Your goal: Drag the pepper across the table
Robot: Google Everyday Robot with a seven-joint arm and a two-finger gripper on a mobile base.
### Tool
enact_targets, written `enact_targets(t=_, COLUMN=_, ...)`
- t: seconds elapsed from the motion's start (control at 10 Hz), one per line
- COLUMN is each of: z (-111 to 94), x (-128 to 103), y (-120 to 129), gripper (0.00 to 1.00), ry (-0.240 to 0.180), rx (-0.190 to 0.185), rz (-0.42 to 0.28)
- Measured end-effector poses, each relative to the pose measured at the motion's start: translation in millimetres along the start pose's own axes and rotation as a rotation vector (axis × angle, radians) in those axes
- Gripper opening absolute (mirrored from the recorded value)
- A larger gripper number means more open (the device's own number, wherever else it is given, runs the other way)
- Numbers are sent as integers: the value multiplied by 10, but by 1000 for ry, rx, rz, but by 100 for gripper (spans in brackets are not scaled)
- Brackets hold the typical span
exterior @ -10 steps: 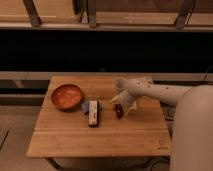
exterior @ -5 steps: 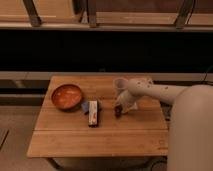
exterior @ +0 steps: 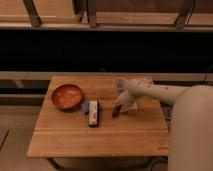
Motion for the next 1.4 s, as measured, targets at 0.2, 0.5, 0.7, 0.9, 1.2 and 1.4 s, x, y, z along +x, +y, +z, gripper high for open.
enact_targets(t=0.2, z=-4, x=66, y=-9, gripper=0, ry=12, rx=-12, rz=6)
enact_targets(t=0.5, z=-37, x=197, y=32, gripper=0, ry=32, rx=-31, rz=-5)
enact_targets(t=0.7, z=-135, x=430, y=62, gripper=0, ry=67, rx=-38, rz=-29)
enact_targets(t=0.9, z=-292, x=658, y=24, gripper=0, ry=91, rx=-29, rz=-65)
enact_targets(t=1.2, z=-492, x=924, y=-180, gripper=0, ry=113, rx=9, rz=-84)
enact_targets(t=1.4, z=-558, x=1076, y=-263, gripper=0, ry=129, rx=29, rz=-91)
